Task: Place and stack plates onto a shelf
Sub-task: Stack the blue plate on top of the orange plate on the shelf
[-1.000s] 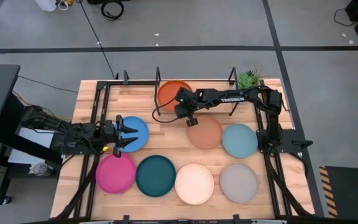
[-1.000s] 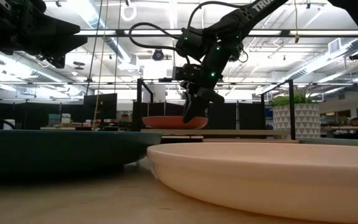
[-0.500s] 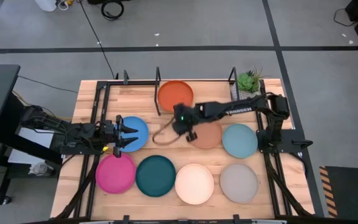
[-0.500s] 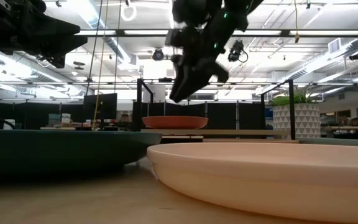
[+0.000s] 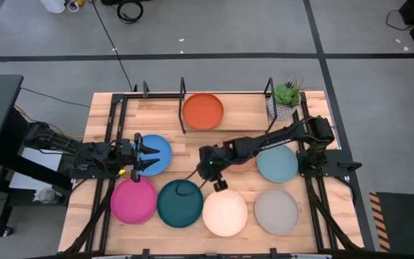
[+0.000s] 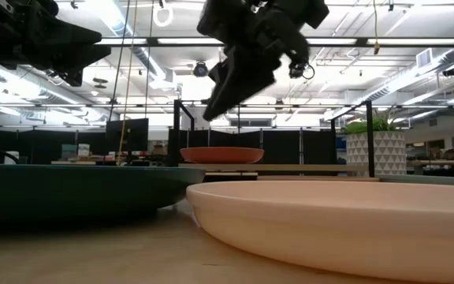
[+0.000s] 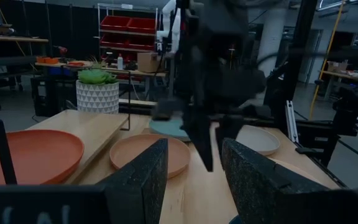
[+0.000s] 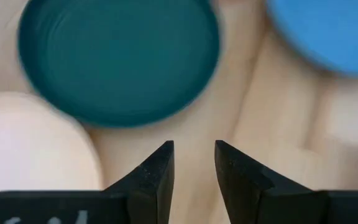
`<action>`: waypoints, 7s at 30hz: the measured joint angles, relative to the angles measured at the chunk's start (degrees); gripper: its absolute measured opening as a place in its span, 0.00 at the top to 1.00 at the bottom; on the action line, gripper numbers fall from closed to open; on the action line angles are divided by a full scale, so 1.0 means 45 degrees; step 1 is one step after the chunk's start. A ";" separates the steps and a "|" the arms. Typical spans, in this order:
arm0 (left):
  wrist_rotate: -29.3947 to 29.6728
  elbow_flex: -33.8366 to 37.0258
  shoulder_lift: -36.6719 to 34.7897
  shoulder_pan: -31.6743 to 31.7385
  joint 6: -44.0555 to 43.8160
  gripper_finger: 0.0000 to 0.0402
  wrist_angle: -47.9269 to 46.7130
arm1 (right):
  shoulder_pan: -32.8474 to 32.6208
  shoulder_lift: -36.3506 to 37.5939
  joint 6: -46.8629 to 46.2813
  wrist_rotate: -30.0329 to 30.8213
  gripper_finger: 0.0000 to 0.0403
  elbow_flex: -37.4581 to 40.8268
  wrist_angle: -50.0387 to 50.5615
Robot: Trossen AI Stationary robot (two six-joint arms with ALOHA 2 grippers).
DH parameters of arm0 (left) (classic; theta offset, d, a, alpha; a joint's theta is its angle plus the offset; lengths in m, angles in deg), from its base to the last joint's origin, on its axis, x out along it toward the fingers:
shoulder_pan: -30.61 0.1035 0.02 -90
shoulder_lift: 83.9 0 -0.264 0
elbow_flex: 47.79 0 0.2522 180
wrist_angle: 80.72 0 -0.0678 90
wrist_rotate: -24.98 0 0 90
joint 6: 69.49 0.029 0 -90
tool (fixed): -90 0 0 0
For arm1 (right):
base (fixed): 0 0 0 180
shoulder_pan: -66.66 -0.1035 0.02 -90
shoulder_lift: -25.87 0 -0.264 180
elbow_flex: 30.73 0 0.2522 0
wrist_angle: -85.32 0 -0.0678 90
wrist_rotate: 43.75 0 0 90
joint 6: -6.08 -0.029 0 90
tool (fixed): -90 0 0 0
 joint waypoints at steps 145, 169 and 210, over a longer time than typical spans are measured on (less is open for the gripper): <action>0.0197 -1.1910 1.2318 -0.0960 0.1559 0.53 -1.2646 | -0.1229 0.0047 0.4049 0.4654 0.92 -0.1200 0.2743; 0.4995 -0.6538 0.8684 -0.4254 -0.0726 0.55 -0.7341 | -0.1908 0.0616 0.3583 0.8929 0.92 -0.1214 0.5617; 0.6042 -0.6028 0.8655 -0.4375 -0.2964 0.55 -0.6836 | 0.4061 0.0441 0.8722 0.6701 0.92 0.0410 0.0400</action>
